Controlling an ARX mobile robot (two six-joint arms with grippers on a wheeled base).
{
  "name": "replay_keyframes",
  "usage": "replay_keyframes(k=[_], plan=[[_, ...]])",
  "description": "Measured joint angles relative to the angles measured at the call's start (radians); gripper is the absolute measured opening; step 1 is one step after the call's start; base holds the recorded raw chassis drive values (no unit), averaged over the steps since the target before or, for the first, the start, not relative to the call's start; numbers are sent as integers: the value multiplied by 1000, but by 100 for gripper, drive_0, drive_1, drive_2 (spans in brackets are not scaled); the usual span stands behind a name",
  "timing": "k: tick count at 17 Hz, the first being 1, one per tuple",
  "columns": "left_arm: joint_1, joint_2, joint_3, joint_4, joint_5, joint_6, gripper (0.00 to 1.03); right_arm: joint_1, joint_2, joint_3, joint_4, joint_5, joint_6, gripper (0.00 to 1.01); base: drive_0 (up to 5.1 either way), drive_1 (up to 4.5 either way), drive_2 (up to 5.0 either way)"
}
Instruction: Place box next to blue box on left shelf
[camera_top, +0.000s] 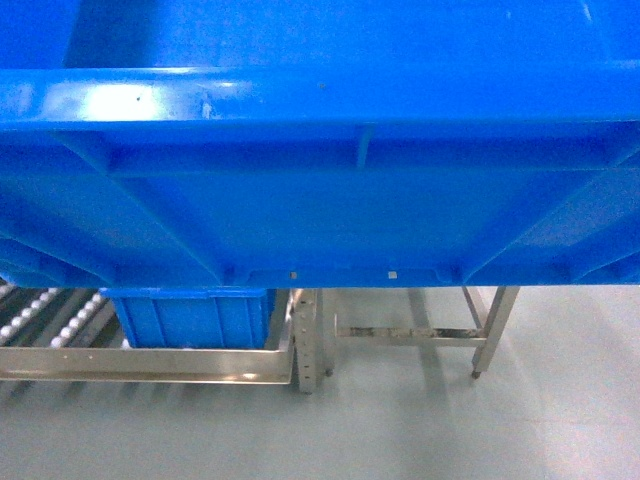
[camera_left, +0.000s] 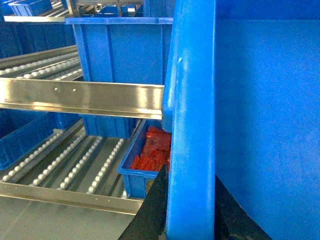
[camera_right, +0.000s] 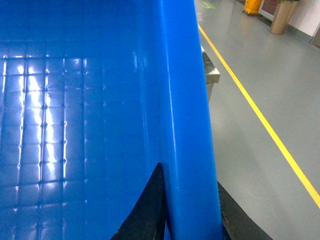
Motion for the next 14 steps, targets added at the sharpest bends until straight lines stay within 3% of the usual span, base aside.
replay_keyframes(k=[14], plan=[[0,0,0,-1,0,0,11,0,0,0,2,0,-1,13,-499,244,244]])
